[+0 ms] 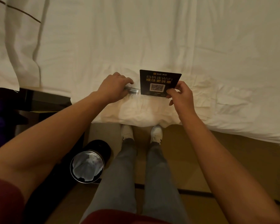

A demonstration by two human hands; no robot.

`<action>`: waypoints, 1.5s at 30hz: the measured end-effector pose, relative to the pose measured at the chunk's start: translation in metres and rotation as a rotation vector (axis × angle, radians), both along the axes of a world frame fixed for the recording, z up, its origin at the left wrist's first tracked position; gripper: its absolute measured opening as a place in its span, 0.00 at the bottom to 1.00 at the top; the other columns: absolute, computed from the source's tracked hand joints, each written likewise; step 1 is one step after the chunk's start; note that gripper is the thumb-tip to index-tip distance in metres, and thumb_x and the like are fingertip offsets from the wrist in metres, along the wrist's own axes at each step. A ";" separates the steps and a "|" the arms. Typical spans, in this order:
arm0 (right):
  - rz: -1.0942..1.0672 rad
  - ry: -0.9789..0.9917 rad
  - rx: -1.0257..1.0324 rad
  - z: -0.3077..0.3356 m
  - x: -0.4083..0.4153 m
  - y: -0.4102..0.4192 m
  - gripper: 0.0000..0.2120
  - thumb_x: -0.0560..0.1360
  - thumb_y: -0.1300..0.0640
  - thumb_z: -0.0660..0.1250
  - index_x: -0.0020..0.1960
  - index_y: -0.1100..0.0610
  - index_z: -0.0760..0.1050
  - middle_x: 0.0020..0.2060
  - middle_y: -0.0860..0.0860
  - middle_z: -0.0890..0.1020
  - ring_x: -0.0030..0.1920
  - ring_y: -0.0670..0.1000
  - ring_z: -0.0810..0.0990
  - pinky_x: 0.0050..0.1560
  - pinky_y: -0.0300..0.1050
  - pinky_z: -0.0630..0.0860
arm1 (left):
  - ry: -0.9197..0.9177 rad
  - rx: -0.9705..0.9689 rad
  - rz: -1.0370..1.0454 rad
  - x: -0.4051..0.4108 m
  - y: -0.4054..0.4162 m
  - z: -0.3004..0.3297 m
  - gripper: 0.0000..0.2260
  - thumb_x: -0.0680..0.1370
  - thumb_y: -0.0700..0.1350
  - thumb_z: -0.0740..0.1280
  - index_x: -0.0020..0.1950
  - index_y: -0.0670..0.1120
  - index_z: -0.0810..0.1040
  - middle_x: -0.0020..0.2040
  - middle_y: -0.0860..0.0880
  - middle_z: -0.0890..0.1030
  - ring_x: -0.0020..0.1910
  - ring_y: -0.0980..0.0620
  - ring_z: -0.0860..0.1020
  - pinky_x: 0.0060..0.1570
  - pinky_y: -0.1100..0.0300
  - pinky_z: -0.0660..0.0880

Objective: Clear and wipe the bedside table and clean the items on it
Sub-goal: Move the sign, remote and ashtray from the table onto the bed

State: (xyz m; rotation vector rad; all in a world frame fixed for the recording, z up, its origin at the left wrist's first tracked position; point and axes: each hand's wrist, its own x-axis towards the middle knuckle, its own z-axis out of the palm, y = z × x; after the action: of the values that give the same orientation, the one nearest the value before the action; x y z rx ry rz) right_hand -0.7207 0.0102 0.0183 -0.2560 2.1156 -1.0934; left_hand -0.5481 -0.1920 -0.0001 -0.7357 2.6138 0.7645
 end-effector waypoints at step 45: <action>0.698 0.755 -0.517 0.134 0.084 -0.083 0.19 0.76 0.52 0.70 0.66 0.51 0.81 0.72 0.52 0.74 0.73 0.53 0.69 0.72 0.58 0.69 | 0.533 -0.532 0.886 0.162 0.030 0.087 0.18 0.78 0.61 0.69 0.62 0.52 0.82 0.69 0.46 0.75 0.62 0.43 0.75 0.61 0.50 0.70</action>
State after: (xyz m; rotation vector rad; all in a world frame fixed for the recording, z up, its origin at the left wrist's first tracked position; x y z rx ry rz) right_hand -0.6367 -0.0731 0.1522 -1.7334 1.9876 -1.1693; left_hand -0.3866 -0.1623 0.0866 -2.1931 2.9361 0.4811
